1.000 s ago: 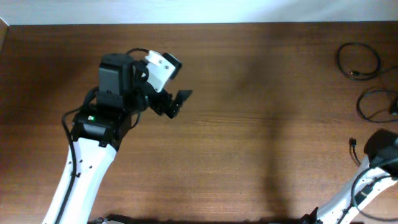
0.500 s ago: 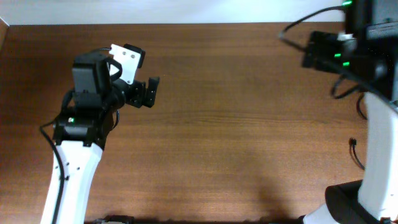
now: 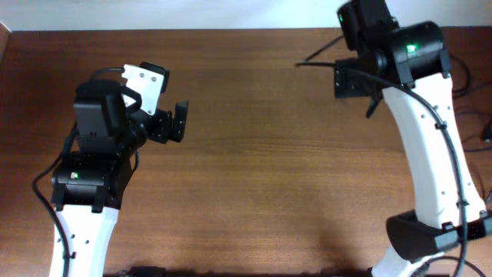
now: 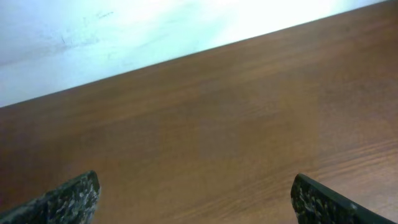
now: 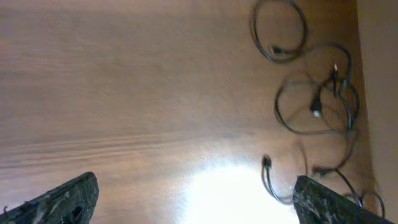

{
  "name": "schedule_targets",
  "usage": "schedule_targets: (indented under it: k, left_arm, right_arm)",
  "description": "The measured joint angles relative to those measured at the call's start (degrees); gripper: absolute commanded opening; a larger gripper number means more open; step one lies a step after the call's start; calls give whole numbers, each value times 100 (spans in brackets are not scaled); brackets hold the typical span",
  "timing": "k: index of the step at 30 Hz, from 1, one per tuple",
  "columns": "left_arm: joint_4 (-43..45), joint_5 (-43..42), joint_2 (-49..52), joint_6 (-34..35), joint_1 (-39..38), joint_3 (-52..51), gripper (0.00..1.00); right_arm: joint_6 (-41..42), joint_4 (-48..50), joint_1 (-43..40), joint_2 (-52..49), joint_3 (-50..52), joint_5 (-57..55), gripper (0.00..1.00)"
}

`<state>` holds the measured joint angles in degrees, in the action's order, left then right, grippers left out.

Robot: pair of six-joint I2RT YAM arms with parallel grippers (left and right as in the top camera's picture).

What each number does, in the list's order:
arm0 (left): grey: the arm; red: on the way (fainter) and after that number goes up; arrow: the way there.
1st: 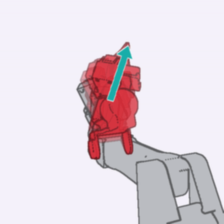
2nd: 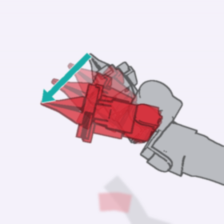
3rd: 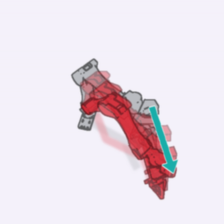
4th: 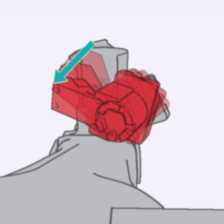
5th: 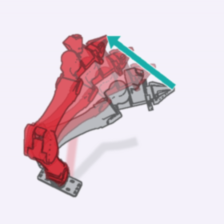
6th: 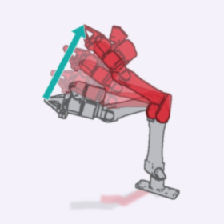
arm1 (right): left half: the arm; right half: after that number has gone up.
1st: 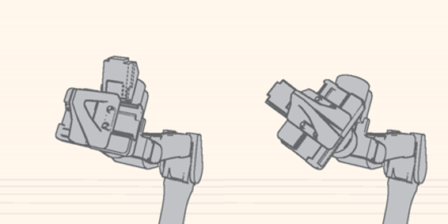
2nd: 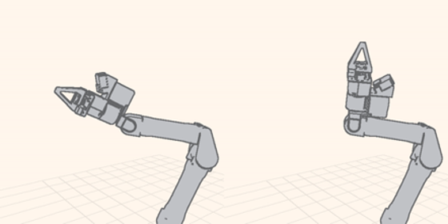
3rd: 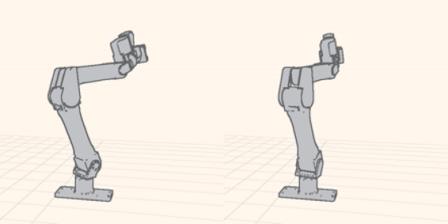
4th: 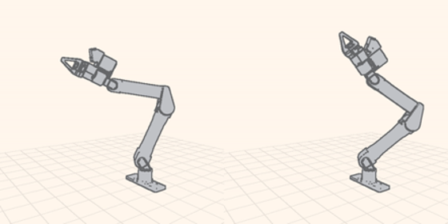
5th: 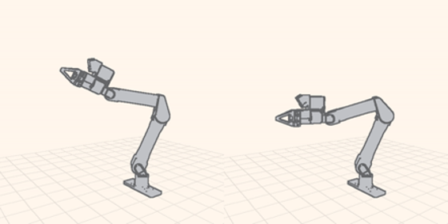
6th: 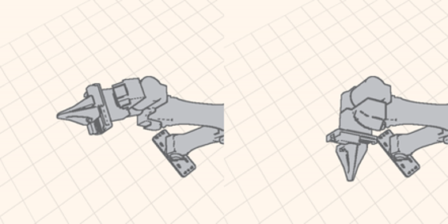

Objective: Untangle cables

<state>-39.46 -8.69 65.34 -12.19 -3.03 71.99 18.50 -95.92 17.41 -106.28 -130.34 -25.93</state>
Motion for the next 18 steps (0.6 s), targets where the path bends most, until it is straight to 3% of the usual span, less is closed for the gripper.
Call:
schedule_targets:
  k: [3,7,10,12,15,18]
  left_arm:
    - [-26,83,0,-20,0,0,99]
    - [-79,127,-7,-22,0,2,99]
    - [-166,146,-11,-22,0,-15,99]
    - [-256,116,-22,-20,0,-129,99]
    - [-282,-13,-44,-31,-92,-468,99]
    - [-79,-157,-321,-136,-479,-1047,99]
  right_arm:
    - [70,741,-243,1036,1604,-57,99]
    - [-42,1519,-264,3652,4030,11,99]
    - [-402,2170,-262,5034,5333,461,99]
    - [-734,3174,-264,5698,6332,1034,99]
    - [-1106,4065,-264,6052,7202,1764,99]
    - [-1432,4699,-264,5396,7388,2194,99]
